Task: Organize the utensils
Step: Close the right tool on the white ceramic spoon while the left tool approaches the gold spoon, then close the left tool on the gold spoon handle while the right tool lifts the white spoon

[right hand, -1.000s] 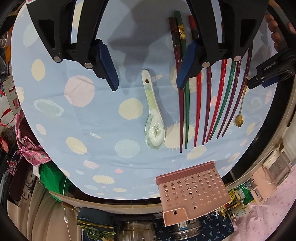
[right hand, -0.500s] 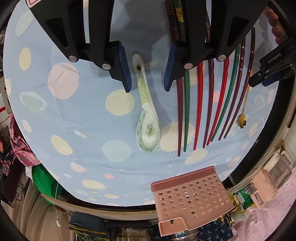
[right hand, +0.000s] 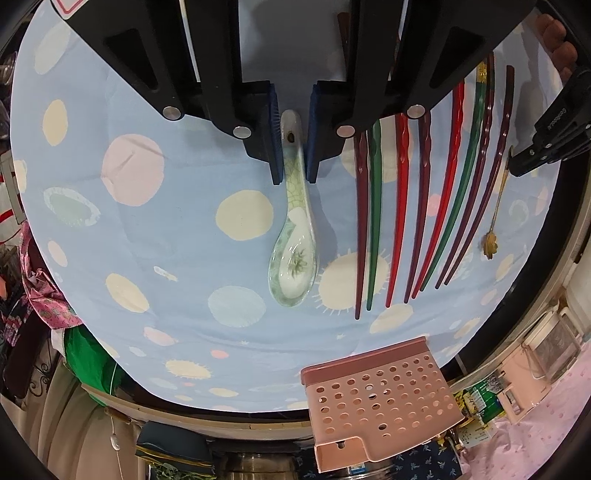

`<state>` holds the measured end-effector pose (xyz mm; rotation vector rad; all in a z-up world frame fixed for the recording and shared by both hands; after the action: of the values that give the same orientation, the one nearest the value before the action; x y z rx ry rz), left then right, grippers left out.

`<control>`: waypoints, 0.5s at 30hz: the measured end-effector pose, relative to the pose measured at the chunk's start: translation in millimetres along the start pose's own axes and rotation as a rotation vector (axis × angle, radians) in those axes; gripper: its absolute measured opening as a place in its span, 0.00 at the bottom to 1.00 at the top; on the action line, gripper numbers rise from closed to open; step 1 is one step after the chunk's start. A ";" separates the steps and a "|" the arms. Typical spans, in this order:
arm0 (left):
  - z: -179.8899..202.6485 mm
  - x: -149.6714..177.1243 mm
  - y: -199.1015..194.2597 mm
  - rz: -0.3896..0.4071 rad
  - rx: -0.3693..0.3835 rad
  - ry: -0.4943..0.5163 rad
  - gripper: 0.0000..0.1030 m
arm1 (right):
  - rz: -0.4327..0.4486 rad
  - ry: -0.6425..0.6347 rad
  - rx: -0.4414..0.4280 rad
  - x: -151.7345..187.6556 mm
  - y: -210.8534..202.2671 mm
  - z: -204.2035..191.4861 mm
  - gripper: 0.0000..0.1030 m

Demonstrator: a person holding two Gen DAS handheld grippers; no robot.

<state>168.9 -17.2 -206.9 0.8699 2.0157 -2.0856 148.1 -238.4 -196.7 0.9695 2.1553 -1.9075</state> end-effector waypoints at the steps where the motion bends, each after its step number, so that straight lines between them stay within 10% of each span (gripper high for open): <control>1: 0.3 0.8 -1.6 0.002 0.005 -0.003 0.00 | 0.001 0.001 -0.001 0.7 -1.8 0.2 0.11; 15: -3.8 -2.9 -34.8 0.062 0.046 -0.058 0.01 | 0.084 0.006 -0.019 -6.6 -46.5 2.3 0.09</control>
<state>156.5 -10.7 -174.7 0.8572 1.8955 -2.1065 128.5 -243.6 -154.3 1.0459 2.0961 -1.8455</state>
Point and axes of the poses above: each gripper's, at about its wrist camera, not at the fingertips, and y roughly the way its jaws point, z to its right, x to its underside, the point moved 10 cm from there along y, roughly the way its jaws point, and after that the axes turned 12 degrees about y, right-handed, at the moved point
